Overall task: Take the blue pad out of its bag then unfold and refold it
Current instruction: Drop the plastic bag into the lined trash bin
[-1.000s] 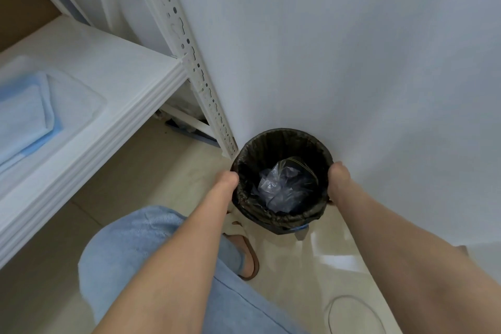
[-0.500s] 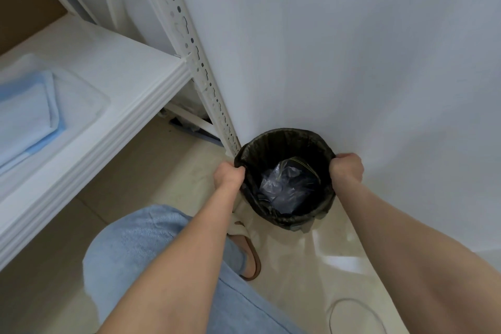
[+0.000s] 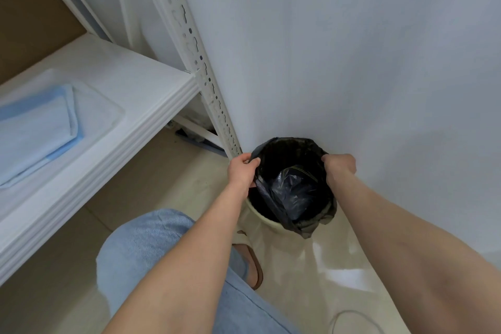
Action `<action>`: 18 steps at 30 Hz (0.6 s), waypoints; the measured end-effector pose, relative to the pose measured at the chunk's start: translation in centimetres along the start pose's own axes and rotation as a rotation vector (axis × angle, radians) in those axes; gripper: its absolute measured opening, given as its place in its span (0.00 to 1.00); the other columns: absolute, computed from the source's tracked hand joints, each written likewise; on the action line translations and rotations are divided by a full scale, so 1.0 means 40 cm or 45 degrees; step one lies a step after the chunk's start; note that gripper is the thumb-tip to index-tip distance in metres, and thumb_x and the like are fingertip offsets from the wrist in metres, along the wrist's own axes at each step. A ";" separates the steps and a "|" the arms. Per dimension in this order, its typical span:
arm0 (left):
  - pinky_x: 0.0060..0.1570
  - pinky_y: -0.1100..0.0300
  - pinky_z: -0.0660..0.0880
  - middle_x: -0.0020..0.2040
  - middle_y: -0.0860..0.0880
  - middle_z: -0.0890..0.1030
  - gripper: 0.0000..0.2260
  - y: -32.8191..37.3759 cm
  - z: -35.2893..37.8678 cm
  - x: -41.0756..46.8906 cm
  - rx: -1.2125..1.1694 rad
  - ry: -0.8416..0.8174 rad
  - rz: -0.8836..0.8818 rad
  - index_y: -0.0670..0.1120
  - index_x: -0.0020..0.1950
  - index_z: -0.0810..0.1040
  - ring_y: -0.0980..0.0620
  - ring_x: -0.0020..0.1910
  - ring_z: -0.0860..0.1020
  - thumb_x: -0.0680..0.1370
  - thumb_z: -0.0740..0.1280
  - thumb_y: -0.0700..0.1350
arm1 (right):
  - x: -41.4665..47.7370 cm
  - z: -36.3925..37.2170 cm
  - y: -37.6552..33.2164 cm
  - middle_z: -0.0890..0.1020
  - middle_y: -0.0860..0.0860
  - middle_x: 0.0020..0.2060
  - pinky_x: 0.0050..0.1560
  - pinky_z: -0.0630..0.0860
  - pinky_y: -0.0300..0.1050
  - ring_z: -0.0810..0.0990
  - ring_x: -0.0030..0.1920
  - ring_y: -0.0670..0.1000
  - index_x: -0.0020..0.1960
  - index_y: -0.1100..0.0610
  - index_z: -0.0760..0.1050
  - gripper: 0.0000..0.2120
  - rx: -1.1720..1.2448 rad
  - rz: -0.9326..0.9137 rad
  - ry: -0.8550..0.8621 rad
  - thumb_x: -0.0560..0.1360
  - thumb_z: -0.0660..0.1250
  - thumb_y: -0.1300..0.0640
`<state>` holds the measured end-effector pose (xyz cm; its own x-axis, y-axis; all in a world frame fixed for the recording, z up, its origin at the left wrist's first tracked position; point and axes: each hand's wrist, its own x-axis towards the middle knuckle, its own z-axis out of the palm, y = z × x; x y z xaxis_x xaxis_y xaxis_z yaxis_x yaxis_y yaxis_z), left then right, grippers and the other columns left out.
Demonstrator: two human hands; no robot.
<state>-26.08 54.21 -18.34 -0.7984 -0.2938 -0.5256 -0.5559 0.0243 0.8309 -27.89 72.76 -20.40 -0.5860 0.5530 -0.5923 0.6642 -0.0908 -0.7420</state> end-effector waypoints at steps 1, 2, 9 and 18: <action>0.43 0.50 0.80 0.42 0.46 0.79 0.07 0.006 -0.002 -0.004 0.022 0.036 0.015 0.44 0.56 0.77 0.46 0.45 0.79 0.79 0.64 0.39 | -0.003 -0.002 -0.005 0.80 0.61 0.52 0.48 0.72 0.42 0.79 0.49 0.57 0.54 0.66 0.78 0.11 -0.011 -0.022 -0.013 0.73 0.65 0.67; 0.41 0.51 0.80 0.43 0.46 0.79 0.08 0.010 -0.004 -0.007 0.055 0.065 0.029 0.44 0.56 0.78 0.46 0.44 0.79 0.79 0.64 0.40 | -0.005 -0.003 -0.010 0.81 0.59 0.51 0.50 0.74 0.42 0.79 0.48 0.56 0.55 0.64 0.79 0.13 -0.025 -0.048 -0.019 0.72 0.63 0.68; 0.20 0.62 0.75 0.50 0.42 0.79 0.12 0.024 -0.038 -0.017 0.119 0.282 0.057 0.44 0.59 0.78 0.48 0.35 0.77 0.81 0.56 0.39 | -0.024 -0.012 -0.030 0.81 0.56 0.48 0.49 0.76 0.45 0.76 0.43 0.55 0.48 0.55 0.79 0.16 -0.009 -0.202 0.042 0.70 0.57 0.68; 0.17 0.63 0.73 0.57 0.39 0.78 0.17 0.041 -0.086 -0.025 -0.030 0.510 -0.025 0.45 0.58 0.76 0.44 0.35 0.76 0.78 0.52 0.33 | -0.060 -0.033 -0.066 0.82 0.54 0.52 0.56 0.77 0.47 0.79 0.50 0.57 0.51 0.53 0.80 0.20 0.097 -0.271 0.112 0.70 0.54 0.69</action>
<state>-25.39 51.28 -15.82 -0.6319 -0.6431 -0.4326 -0.5609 -0.0058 0.8279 -27.62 72.78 -16.59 -0.6639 0.6362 -0.3929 0.4915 -0.0248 -0.8705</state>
